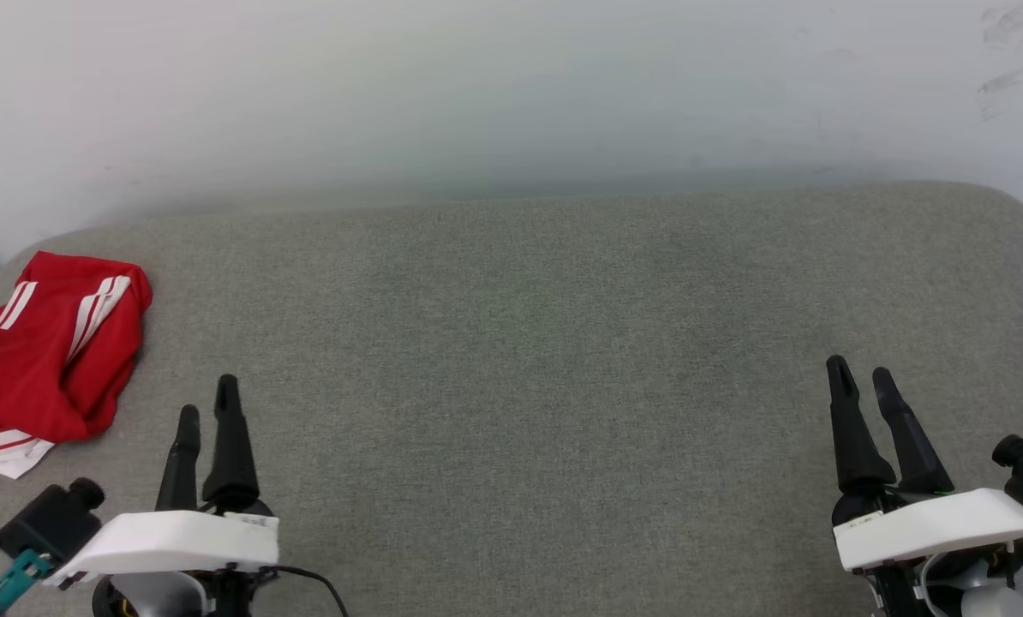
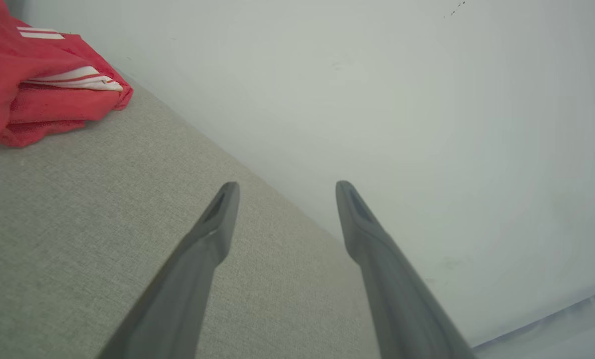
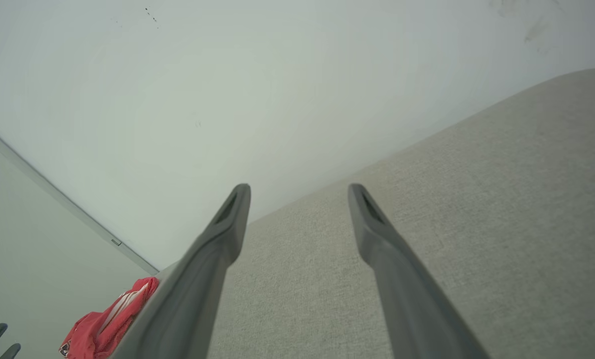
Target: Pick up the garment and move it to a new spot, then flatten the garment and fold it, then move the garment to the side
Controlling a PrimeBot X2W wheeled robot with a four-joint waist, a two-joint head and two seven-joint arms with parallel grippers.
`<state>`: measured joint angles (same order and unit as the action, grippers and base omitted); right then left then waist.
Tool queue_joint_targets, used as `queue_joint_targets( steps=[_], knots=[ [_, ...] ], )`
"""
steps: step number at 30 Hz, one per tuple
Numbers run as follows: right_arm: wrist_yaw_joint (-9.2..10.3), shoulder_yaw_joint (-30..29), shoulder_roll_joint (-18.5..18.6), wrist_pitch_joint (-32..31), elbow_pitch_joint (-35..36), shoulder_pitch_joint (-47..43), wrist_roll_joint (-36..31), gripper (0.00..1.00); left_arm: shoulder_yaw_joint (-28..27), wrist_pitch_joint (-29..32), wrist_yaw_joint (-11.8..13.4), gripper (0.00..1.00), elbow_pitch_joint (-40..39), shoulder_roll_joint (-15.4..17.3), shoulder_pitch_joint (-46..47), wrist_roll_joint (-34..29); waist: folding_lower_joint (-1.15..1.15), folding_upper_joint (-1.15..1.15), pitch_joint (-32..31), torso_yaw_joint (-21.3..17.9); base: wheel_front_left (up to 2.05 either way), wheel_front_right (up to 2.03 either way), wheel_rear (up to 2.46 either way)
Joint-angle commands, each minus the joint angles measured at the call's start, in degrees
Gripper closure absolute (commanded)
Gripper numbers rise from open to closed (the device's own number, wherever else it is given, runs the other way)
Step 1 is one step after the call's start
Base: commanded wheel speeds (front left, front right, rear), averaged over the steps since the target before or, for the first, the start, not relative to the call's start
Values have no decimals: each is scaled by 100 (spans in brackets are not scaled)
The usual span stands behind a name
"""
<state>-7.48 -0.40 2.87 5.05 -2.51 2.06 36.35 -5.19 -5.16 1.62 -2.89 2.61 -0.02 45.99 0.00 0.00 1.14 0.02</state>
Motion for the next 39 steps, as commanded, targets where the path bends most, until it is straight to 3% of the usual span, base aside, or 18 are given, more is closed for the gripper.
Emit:
queue_joint_targets(
  steps=[1,10,18,39],
  knots=[
    [-1,30,4,58,145,53,-209,0,88,-47,52,0,-154,22,-6,-233,0,0,5,-1,0,0,0],
    [-1,137,4,211,282,-15,-1124,0,744,-202,282,0,-445,144,-61,-1402,0,0,27,-15,0,0,0],
    [-1,224,3,336,327,-64,-1984,0,1451,-329,672,0,-420,432,-101,-1874,0,0,38,-35,0,0,0],
    [-1,146,1,622,281,-151,-2970,0,2364,-611,1125,0,-75,869,-17,-2994,0,0,78,-94,0,0,0]
  ],
)
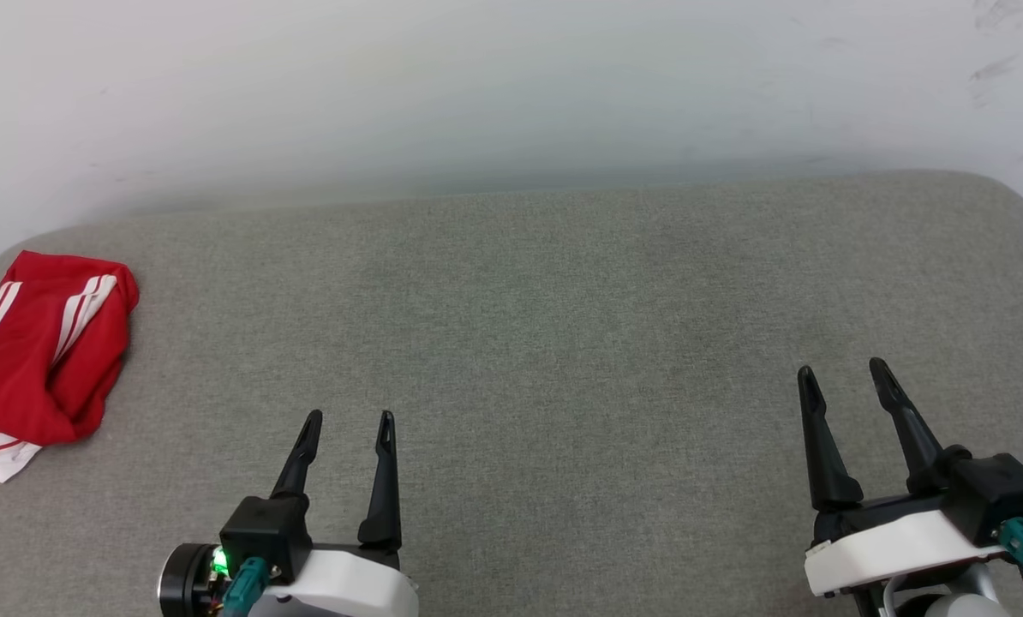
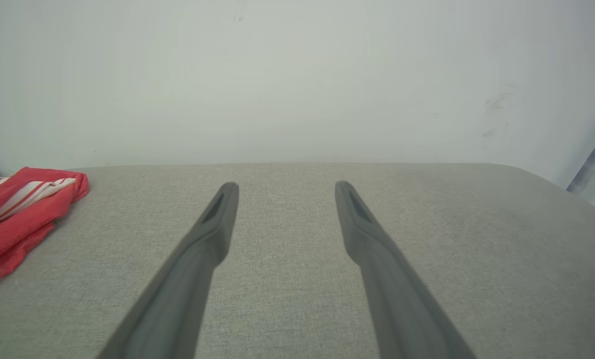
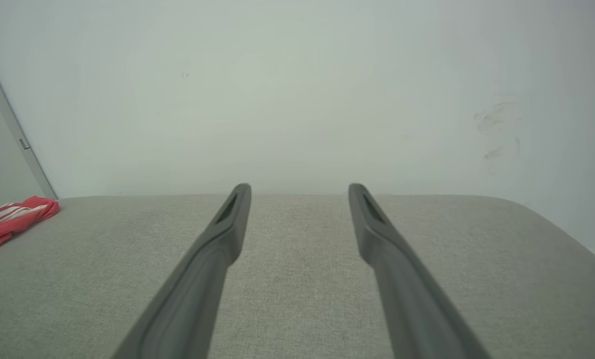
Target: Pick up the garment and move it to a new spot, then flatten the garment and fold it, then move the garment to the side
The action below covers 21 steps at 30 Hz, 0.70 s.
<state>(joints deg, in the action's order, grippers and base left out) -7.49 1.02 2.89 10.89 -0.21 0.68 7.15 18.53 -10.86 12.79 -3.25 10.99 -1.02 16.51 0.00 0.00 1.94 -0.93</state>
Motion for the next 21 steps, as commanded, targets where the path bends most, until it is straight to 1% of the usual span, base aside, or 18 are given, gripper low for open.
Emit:
queue_joint_targets(
  steps=[1,3,5,8,11,13,17,19,21],
  knots=[
    [0,11,-1,49,59,-12,-116,0,28,-57,41,0,-43,42,93,-92,0,0,2,-1,0,0,0],
    [0,17,-1,72,70,-14,-215,0,44,-72,57,0,-30,18,71,-92,0,0,8,-4,0,0,0],
    [0,42,-1,99,111,-8,-172,0,-39,-106,28,0,-71,-55,48,-33,0,0,13,-4,0,0,0],
    [1,28,-1,132,126,-32,-65,0,-223,-139,-151,0,-148,-178,-26,12,0,0,14,-6,0,0,0],
    [0,-1,-2,172,113,-55,2,0,-522,-170,-501,0,-227,-382,-120,121,0,0,13,-5,0,0,0],
    [0,-13,-2,191,96,-72,22,0,-810,-199,-893,0,-198,-538,-223,239,0,0,13,-3,0,0,0],
    [0,-55,-3,237,41,-93,102,0,-1223,-241,-1498,0,-17,-729,-335,101,0,0,10,-9,0,0,0],
    [0,-42,-3,259,33,-104,13,0,-1355,-265,-1692,0,73,-773,-351,10,0,0,9,-16,0,0,0],
    [1,-26,-3,287,20,-129,-46,0,-1444,-286,-1798,0,128,-792,-373,-95,0,0,6,-30,0,0,0]
  ],
)
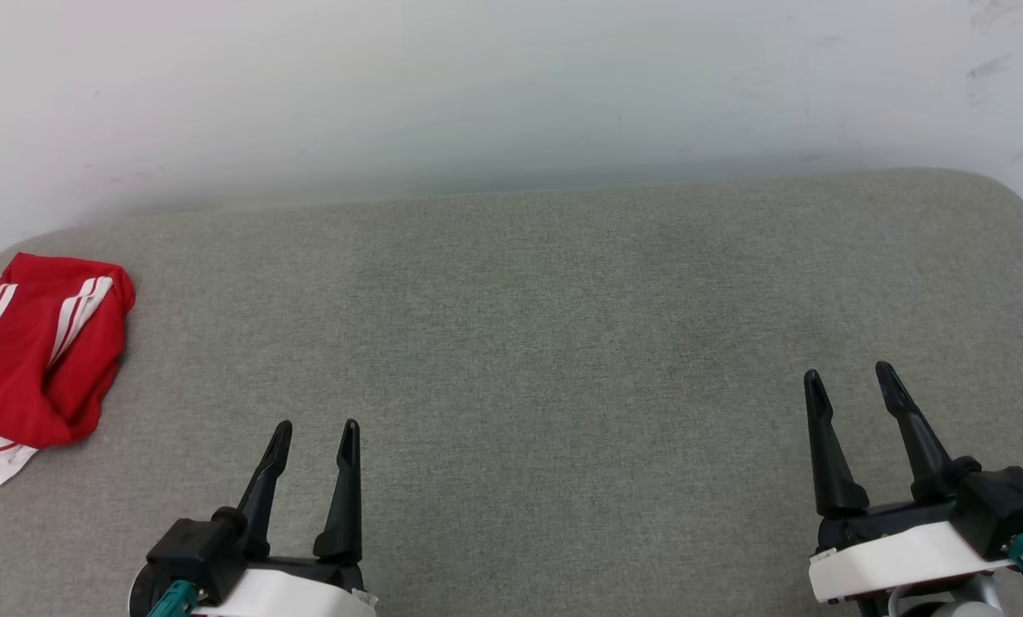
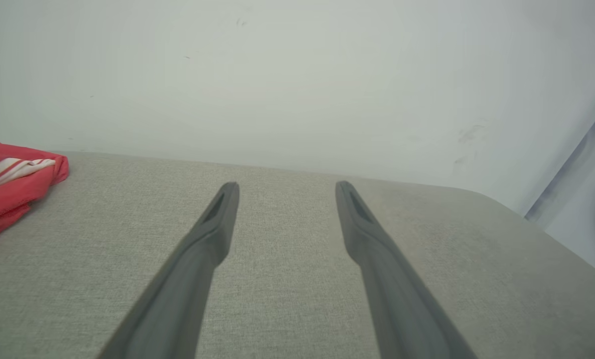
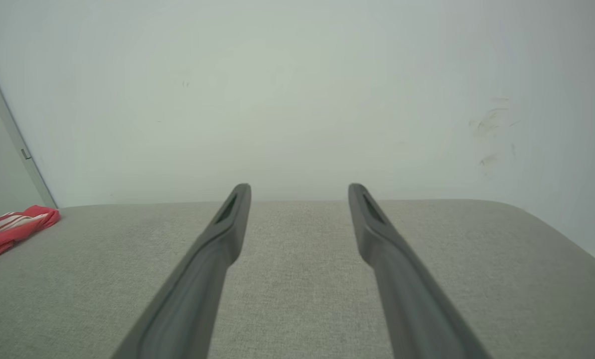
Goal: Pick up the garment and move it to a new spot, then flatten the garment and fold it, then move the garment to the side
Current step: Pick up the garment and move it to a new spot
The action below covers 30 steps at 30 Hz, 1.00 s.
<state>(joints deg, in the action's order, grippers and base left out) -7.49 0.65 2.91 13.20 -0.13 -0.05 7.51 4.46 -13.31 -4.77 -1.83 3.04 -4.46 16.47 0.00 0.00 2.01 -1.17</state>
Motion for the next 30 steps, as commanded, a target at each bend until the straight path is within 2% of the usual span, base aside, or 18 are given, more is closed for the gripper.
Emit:
queue_joint_targets(
  steps=[1,9,17,23,30],
  knots=[
    [1,10,-4,65,4,-68,-103,0,-57,-55,-78,0,19,-7,-49,-146,0,0,-3,-13,0,0,0],
    [0,47,-5,151,-63,-136,-273,0,-39,-132,-140,0,152,-16,-98,-352,0,0,-8,-31,0,0,0],
    [1,128,-5,202,-70,-173,-482,0,-49,-195,-89,0,159,-15,-129,-622,0,0,-1,97,0,0,0],
    [1,214,-6,201,-43,-199,-451,0,-122,-192,-28,0,194,-15,-114,-661,0,0,17,400,0,0,0],
    [1,409,-6,201,-14,-273,-451,0,-257,-192,-13,0,214,-15,-190,-706,0,0,-60,966,0,0,0]
  ],
)
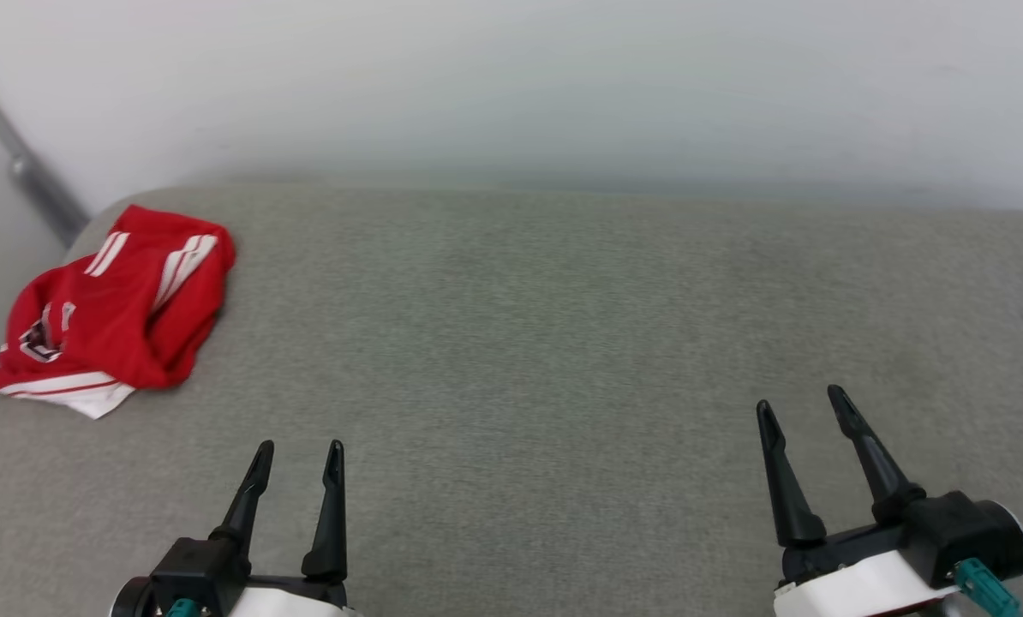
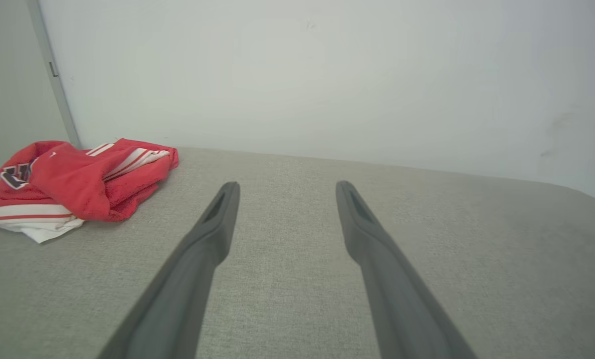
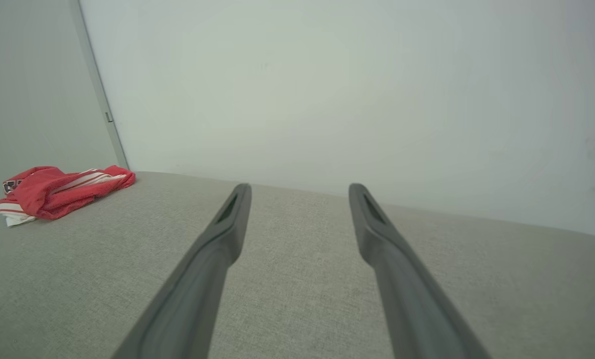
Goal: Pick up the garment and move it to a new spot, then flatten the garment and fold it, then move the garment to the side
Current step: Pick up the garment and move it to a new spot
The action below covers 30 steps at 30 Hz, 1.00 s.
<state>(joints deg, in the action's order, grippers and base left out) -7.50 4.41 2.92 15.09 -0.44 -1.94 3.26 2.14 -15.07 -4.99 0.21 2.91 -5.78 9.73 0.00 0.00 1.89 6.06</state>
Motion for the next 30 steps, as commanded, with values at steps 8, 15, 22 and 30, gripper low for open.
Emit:
queue_joint_targets(
  steps=[8,15,22,30],
  knots=[
    [2,340,-7,12,8,-167,-95,0,-287,-16,83,0,-35,-4,-168,-9,0,0,-221,1030,0,0,0],
    [2,505,-6,12,-27,-198,-42,0,-453,-16,75,0,-18,-4,-315,-133,0,0,-342,1625,0,0,0],
    [2,651,-6,12,-29,-265,9,0,-472,-16,140,0,-35,-3,-419,-205,0,0,-408,2054,0,0,0],
    [2,730,-6,12,-62,-150,-24,0,-504,-16,226,0,-92,-4,-436,-166,0,0,-357,2191,0,0,0]
  ],
)
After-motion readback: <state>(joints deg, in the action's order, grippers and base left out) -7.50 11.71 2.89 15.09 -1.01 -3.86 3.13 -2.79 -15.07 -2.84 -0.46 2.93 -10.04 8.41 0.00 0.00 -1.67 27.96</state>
